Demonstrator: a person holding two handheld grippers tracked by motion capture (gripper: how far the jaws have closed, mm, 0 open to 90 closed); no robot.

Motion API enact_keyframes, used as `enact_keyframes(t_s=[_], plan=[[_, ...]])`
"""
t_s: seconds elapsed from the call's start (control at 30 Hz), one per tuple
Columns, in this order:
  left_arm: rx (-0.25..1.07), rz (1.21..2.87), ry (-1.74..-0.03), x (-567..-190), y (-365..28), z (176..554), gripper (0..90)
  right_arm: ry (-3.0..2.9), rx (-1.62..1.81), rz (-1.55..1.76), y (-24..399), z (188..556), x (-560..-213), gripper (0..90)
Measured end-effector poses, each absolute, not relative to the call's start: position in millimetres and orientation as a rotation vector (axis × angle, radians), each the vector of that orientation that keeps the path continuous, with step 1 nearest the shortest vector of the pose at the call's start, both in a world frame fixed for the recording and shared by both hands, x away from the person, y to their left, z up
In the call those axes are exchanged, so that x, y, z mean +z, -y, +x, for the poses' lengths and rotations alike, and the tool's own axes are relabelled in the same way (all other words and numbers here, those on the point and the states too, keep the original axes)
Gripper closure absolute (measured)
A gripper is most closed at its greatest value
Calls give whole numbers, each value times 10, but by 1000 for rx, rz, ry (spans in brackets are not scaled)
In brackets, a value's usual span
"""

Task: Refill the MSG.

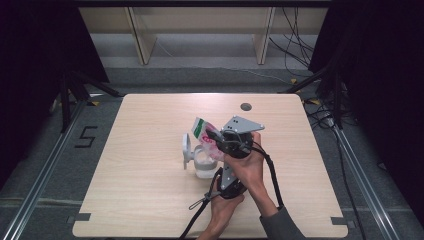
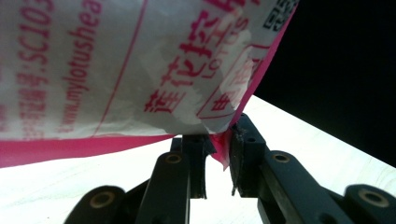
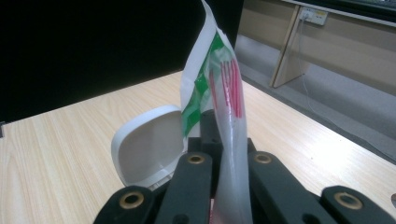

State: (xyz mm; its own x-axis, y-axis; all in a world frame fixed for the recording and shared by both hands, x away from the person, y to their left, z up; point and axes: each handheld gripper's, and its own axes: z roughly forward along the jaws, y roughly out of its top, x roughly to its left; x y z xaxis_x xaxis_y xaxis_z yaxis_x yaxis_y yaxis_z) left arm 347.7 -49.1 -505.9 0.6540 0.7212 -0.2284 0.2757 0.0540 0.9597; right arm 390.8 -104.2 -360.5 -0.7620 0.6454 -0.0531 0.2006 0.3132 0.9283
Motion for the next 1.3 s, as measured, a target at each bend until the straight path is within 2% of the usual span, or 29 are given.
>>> enact_keyframes(t_s=[1.3], plan=[[417,1522,-856,-5054,492,3496,773,-2201,1416,719,995,3937,-3604,900]])
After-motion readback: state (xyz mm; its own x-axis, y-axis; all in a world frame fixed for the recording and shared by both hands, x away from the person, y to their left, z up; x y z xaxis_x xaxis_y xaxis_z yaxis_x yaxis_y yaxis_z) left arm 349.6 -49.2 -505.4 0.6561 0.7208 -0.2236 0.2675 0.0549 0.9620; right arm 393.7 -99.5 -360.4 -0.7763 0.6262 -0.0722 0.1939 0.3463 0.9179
